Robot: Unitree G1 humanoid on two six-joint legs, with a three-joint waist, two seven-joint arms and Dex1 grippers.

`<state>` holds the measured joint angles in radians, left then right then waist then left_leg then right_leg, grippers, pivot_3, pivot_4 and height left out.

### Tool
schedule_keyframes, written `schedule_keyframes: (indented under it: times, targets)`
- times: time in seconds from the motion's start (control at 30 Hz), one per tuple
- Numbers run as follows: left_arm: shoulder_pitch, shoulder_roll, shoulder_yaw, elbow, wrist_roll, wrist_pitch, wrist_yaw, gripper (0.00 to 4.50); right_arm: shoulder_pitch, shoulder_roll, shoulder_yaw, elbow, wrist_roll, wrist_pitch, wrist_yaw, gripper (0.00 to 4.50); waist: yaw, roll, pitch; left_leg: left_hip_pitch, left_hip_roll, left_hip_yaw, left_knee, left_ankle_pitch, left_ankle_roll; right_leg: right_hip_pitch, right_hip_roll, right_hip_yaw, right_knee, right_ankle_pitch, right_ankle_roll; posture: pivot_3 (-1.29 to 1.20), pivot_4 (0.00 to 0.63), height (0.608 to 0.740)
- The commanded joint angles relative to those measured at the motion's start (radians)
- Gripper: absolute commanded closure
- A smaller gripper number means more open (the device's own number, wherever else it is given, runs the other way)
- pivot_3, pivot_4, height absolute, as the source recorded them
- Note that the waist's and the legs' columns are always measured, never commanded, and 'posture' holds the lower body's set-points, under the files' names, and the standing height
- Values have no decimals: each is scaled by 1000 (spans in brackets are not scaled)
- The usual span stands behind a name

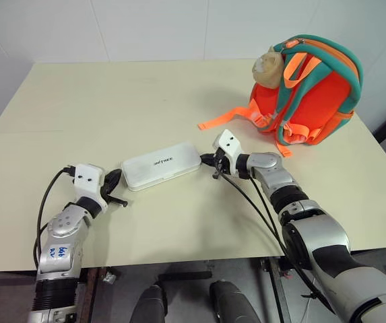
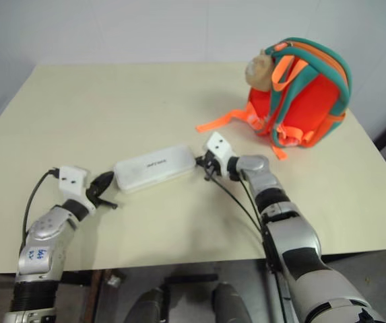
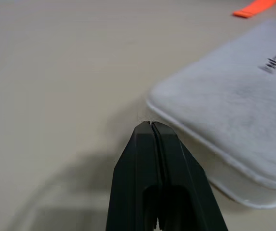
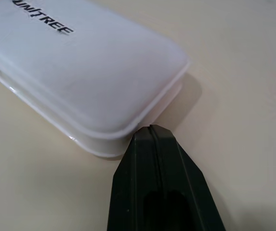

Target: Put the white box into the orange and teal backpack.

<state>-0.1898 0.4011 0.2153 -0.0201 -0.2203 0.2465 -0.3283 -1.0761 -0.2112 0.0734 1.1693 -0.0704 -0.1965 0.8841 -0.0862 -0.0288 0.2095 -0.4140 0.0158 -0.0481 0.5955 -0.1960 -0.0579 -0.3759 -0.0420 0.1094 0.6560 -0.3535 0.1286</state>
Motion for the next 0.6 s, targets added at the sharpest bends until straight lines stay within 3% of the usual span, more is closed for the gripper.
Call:
schedule_keyframes:
  times: [0.03,0.3,0.6]
  targets:
    - [-20,-7,-11,-8,16,-10,13,4461,-34,26,-3,-2,7,-28,-4,4500,-1,0,0,0,0,0,0,0,0,0,0,0,0,0,0,0,150,740]
    - [9,-31,-28,-60,-29,23,-28,4461,29,30,-3,-118,46,-8,99,4500,1,0,0,0,0,0,0,0,0,0,0,0,1,0,0,0,150,740]
    - [84,-29,-94,-192,-83,128,-121,4461,334,-91,15,-684,138,276,196,4500,13,0,0,0,0,-1,0,0,0,1,0,-1,0,0,0,0,150,740]
